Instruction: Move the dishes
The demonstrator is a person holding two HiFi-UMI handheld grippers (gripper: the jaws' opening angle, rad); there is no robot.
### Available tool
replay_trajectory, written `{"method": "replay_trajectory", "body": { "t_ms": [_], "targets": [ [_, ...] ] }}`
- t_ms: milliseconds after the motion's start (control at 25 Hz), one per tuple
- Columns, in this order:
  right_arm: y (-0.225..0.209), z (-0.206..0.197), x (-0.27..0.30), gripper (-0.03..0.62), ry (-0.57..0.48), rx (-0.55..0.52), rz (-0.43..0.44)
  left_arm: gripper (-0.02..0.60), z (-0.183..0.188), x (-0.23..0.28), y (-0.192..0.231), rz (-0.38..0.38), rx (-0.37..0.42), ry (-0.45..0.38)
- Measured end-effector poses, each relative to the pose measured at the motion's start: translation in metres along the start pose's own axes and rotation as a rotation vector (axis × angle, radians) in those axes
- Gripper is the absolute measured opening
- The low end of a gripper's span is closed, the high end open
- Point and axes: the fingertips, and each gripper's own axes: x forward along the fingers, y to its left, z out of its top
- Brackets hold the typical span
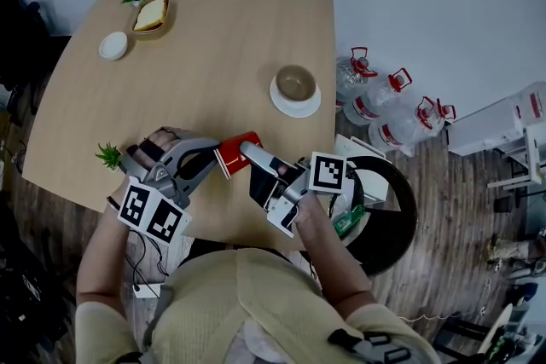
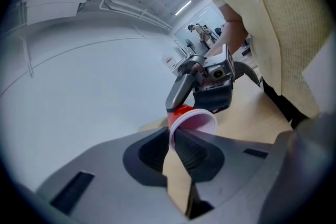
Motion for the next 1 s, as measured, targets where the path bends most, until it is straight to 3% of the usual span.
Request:
{"method": "replay_trajectory", "body": {
  "t_ms": [200,400,640,840,1000],
  "targets": [
    [0.002,0.004,-0.001,0.256,-0.021,-0.044,0.005,0.034,-0.003,0.002,-0.003,-0.048,-0.015,0.027],
    [0.003,0.009,-0.008,0.256,-0.045,-0.119,-0.016,0.032,-0.010,0.002,0.001,-0.048,-0.079,0.059],
    [0.004,0.021,-0.020,0.259,-0.086,-0.214,-0.067,0.032,-0.033,0.011,0.005,-0.091,-0.183,0.203],
    [0.004,0.018,-0.020,0.259,-0.075,-0.294,-0.102,0.032,-0.056,0.021,-0.005,-0.240,-0.245,0.369],
    [-0.003,0.011,-0.017,0.259,-0.053,-0.366,-0.156,0.032,-0.069,0.030,-0.009,-0.335,-0.273,0.442]
  ]
}}
